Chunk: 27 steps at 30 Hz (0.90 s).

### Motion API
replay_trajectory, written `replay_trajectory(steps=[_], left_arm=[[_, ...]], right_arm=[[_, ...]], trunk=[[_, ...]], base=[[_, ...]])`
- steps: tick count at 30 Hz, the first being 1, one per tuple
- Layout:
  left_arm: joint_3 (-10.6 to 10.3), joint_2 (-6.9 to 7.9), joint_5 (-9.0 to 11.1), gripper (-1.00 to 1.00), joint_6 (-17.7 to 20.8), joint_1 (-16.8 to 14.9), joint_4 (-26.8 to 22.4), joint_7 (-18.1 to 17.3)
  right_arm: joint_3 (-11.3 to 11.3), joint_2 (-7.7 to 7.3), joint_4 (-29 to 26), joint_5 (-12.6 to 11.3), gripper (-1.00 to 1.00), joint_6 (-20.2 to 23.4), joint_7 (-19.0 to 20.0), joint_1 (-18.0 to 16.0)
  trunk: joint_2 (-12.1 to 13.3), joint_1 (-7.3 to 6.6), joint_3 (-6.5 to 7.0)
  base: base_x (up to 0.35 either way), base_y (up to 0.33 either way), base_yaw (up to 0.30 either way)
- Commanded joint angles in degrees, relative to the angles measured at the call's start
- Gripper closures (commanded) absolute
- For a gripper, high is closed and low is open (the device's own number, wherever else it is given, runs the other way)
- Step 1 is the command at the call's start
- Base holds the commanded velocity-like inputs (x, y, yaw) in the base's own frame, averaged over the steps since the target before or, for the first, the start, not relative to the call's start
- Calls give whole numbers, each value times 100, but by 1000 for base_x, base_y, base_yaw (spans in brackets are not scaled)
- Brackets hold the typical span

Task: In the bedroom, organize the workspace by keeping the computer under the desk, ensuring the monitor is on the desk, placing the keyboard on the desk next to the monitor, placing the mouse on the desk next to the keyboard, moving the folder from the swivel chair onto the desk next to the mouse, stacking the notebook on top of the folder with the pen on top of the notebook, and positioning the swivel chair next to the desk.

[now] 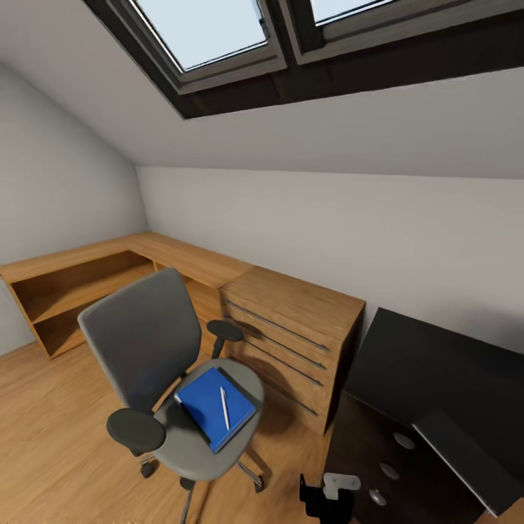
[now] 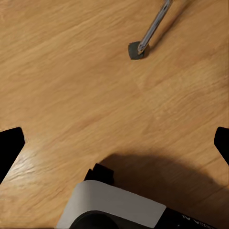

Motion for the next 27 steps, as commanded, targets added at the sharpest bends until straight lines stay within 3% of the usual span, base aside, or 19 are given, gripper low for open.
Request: replay_trajectory(steps=[1, 4, 13, 14, 20, 27], left_arm=[[-31, 16, 47, -100, -24, -4, 0, 40], [18, 41, 57, -100, -24, -4, 0, 43], [894, 98, 47, -100, -61, -4, 0, 42], [942, 101, 39, -100, -307, -4, 0, 44], [958, 87, 37, -100, -774, -4, 0, 44], [921, 71, 25, -100, -857, -3, 0, 27]], right_arm=[[-7, 0, 12, 9, -100, -29, -17, -6], [-5, -4, 12, 11, -100, -31, -17, -6], [-5, -8, 6, 13, -100, -51, -25, -6], [-4, -17, 4, 13, -100, -53, -26, -6], [-4, -29, -3, 13, -100, -57, -22, -6], [-4, -26, 2, 20, -100, -58, -16, -6]], trunk=[[-4, 0, -6], [-4, 0, -6], [-4, 0, -6], [-4, 0, -6], [-4, 0, -6], [-4, 0, -7]], base=[[0, 0, 277], [0, 0, 278], [0, 0, 278], [0, 0, 278], [0, 0, 278], [0, 0, 273]])
